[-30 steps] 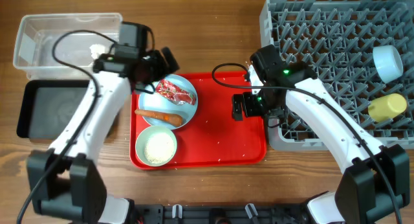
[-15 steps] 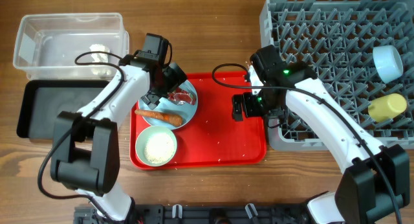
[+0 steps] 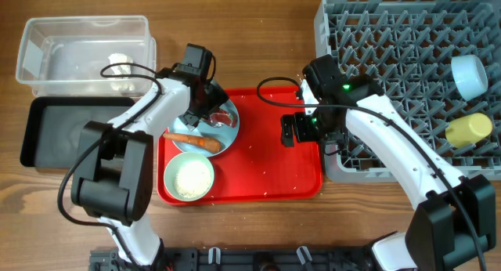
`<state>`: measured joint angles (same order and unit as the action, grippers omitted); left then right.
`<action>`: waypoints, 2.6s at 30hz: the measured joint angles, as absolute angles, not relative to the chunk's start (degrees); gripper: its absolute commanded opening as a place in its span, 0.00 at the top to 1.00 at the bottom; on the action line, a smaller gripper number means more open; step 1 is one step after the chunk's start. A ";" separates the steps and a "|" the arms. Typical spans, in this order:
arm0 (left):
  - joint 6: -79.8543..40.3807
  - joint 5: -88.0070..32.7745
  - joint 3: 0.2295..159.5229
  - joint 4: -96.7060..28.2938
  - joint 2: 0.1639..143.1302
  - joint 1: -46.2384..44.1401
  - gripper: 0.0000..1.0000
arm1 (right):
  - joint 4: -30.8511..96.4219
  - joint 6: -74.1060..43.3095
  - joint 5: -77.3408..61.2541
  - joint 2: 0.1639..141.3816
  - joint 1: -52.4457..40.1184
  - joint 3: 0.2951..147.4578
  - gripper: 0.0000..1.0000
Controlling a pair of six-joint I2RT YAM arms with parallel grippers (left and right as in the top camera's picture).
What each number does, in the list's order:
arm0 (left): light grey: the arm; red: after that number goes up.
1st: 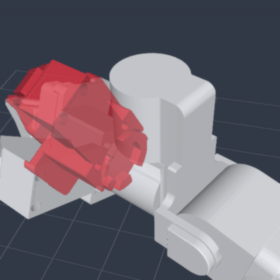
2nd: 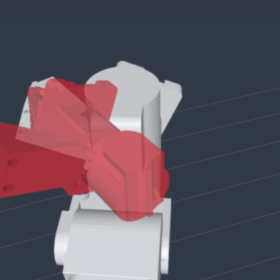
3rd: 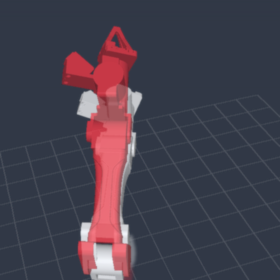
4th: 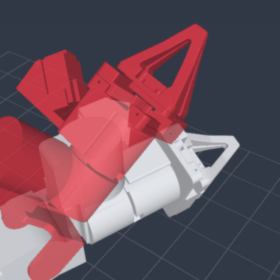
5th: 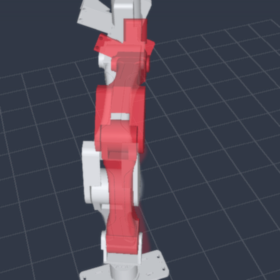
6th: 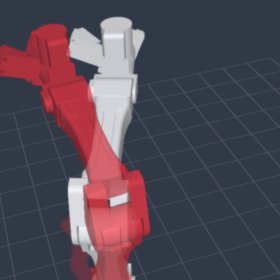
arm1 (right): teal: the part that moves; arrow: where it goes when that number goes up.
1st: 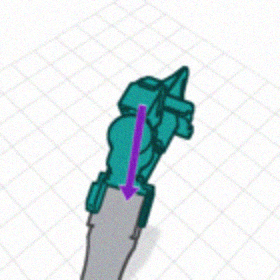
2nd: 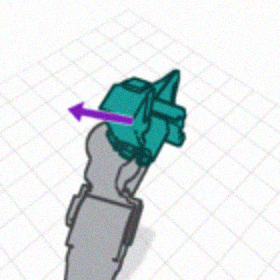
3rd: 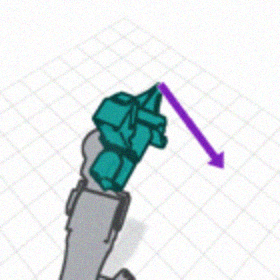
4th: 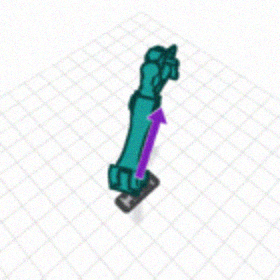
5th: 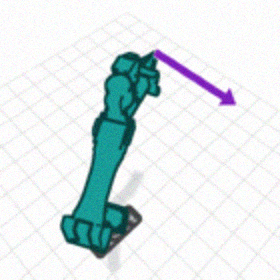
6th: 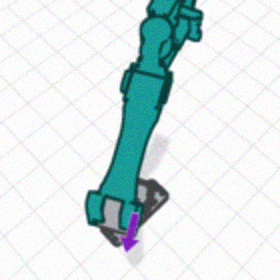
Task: Sort waste into correct bins and load items into the dishwasher rack
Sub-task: 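Grasp the red snack wrapper with the left gripper and lift, then drop the red wrapper into the clear plastic bin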
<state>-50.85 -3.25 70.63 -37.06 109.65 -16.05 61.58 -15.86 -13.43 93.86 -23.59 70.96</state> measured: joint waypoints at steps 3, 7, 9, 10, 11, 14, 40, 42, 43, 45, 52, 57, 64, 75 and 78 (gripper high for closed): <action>-51.35 -2.81 70.63 -36.82 109.67 -16.25 0.34 | 61.67 -15.88 -13.43 93.86 -23.59 70.96 0.00; -51.37 -1.85 70.63 -36.82 109.69 -16.40 0.34 | 61.69 -15.86 -13.43 93.86 -23.59 70.96 0.00; -51.37 -1.54 70.63 -36.82 109.73 -16.40 0.34 | 61.69 -15.86 -13.43 93.86 -23.59 70.96 0.01; -51.37 -1.50 70.63 -36.80 109.97 -16.43 0.34 | 61.69 -15.86 -13.43 93.86 -23.59 70.94 0.00; -51.37 -1.48 70.63 -36.80 110.26 -16.45 0.34 | 61.69 -15.86 -13.43 93.86 -23.59 70.96 0.00; -51.37 -1.13 70.65 -36.62 110.69 -16.67 0.48 | 61.69 -15.86 -13.43 93.86 -23.59 70.96 0.00; -39.22 5.89 70.65 -36.49 89.43 -6.87 0.96 | 62.17 -15.86 -13.43 93.86 -23.59 70.96 0.00; -38.96 6.35 70.65 -33.36 88.84 -1.50 0.96 | 62.17 -15.86 -13.43 93.86 -23.59 70.96 0.00; -38.81 6.35 70.63 -31.46 88.88 0.47 0.96 | 62.15 -15.86 -13.43 93.86 -23.59 70.96 0.00; -38.59 6.66 70.63 -25.17 88.95 6.70 0.96 | 62.17 -15.86 -13.41 93.86 -23.59 70.96 0.00; -38.20 7.07 70.65 -11.49 96.33 16.60 0.55 | 62.15 -15.86 -13.41 93.86 -23.59 70.96 0.00; -33.91 6.11 70.65 -5.96 100.44 18.11 0.53 | 62.06 -15.86 -13.41 93.86 -23.59 70.96 0.00; -28.97 -3.97 71.37 -19.94 97.84 16.99 0.55 | 61.52 -15.86 -13.43 93.86 -23.59 70.94 0.00; -30.55 -11.05 72.12 -54.70 92.62 -3.27 0.22 | 61.45 -15.86 -13.41 93.86 -23.59 70.96 0.00; -34.81 -9.93 71.94 -57.14 92.62 -7.38 0.20 | 61.47 -15.86 -13.41 93.86 -23.59 70.96 0.00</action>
